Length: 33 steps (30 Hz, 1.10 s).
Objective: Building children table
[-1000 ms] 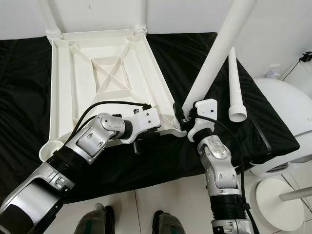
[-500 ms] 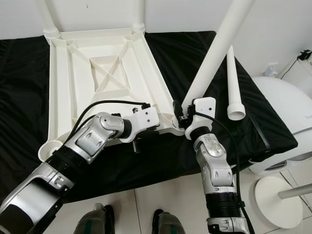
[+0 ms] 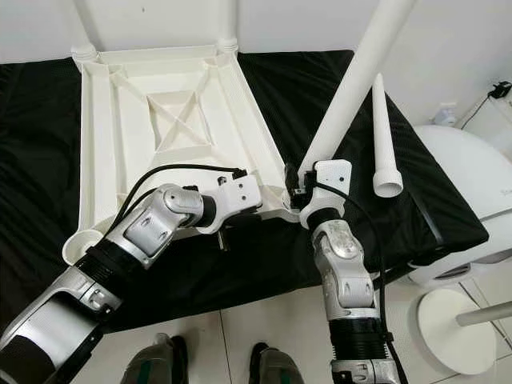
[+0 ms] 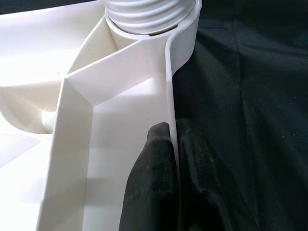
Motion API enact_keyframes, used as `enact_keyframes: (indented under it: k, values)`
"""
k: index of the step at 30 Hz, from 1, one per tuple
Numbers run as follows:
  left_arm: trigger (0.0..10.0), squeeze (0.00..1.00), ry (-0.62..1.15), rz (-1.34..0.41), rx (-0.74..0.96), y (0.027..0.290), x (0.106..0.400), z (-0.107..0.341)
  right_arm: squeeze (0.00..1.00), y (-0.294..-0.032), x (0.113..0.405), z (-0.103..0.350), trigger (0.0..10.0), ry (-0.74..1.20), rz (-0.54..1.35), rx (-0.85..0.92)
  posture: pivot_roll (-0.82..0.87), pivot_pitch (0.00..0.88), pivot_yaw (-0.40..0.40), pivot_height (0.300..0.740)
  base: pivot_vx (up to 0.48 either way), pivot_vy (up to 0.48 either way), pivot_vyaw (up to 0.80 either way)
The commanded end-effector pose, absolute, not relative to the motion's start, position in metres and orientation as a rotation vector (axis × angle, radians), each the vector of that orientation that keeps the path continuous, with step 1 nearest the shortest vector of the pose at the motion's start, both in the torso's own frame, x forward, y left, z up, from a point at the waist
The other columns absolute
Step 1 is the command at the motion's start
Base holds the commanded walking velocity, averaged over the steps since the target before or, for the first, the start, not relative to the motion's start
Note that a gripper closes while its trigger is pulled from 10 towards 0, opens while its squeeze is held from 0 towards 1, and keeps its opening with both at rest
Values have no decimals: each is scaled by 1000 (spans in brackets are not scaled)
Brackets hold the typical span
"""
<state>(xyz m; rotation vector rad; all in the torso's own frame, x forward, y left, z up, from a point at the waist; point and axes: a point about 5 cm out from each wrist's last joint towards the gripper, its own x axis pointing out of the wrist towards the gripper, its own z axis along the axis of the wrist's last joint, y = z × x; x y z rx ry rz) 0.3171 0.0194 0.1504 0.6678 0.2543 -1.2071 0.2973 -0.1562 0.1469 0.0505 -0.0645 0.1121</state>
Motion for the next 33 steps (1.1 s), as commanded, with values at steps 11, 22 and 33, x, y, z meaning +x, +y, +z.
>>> enact_keyframes:
  k: [11,22,33]
  values:
    - [10000,0,170,-1150,670,22,323,166,0,-161,286,115,10000,79,-77,48,-4,110,-47,740,0,0,0]
    - [10000,0,170,-1147,671,23,323,167,0,-158,281,118,10000,46,-141,8,-3,115,-47,740,0,0,0]
    - [10000,0,170,-1150,672,23,324,167,0,-156,278,119,10000,44,-180,10,-4,116,-44,740,0,0,0]
